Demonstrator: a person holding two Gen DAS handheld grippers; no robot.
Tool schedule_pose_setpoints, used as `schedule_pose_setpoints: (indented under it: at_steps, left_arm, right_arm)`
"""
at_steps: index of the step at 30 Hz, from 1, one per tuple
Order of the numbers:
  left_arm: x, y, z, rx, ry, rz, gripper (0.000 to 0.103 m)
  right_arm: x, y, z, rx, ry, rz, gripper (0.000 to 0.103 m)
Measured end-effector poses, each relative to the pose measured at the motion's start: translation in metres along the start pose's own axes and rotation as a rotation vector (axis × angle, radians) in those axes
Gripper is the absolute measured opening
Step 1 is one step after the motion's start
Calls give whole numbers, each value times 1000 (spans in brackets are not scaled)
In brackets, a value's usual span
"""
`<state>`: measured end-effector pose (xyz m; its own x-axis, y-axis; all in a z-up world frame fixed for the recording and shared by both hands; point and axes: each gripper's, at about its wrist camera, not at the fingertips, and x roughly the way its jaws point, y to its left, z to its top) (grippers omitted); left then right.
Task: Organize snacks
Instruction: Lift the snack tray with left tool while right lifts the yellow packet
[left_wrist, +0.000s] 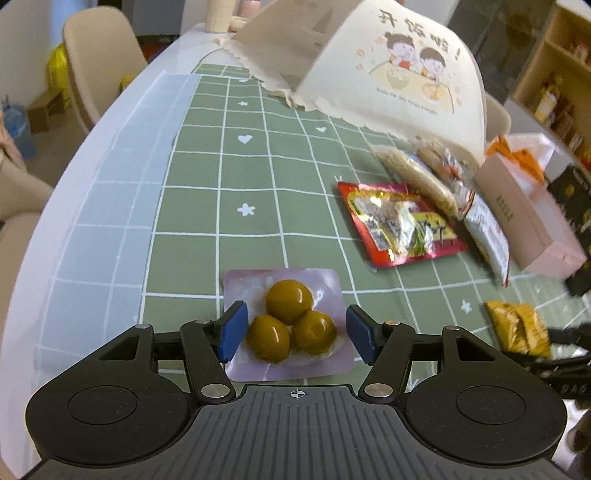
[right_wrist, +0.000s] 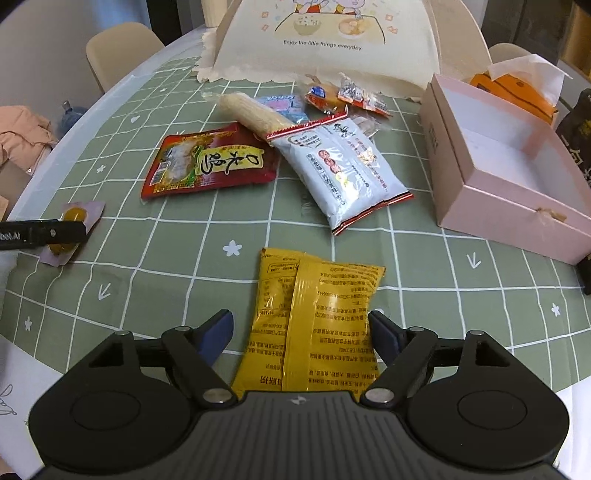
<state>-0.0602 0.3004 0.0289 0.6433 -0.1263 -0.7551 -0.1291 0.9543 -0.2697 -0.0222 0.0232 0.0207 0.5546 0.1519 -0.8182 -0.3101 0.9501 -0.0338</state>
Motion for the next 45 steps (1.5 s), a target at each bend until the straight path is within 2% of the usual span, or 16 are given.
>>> schedule_pose_setpoints:
  at_steps: [8,10,14,18,22,24,28,33,34,36,40,45]
  left_arm:
    - [-2,3,-4,-1,-24,-24,65]
    - [-1,-3,-5,46,-24,-3,65]
    - [4,-30,-13,256,-25,99,65]
    - [6,-27,-9,197,-16,97,70]
    - [7,-33,-12,274,-5,116,70]
    - [6,-30,-13,265,-12,101,70]
    - [0,-21,-11,214,-29,60,64]
    - [-5,-27,-14,243,-46,66,60]
    - [-5,-27,-14,243,-46,62,53]
    - [-7,-27,-14,241,-45,54,52]
    - [-10,-33,-15,255,-42,35,52]
    - [-23,-50,-17,287,-49,-10,52]
  right_arm:
    - [6,2,-4,12,24,-2,81]
    - [6,1,-4,13,24,-3,81]
    - [7,1,-4,15,22,-5,82]
    - [6,1,-5,21,18,-10,82]
    - [6,1,-6,27,14,-14,83]
    - [6,1,-5,19,19,-13,83]
    - [1,-2,0,33,-3,-18,83]
    - [6,-6,11,41,-5,-26,83]
    - [8,-6,13,38,0,-28,83]
    - [11,-5,15,33,14,-25,80]
    - [6,-3,14,16,11,0,63]
    - [-14,-6,11,-1,-11,20,60]
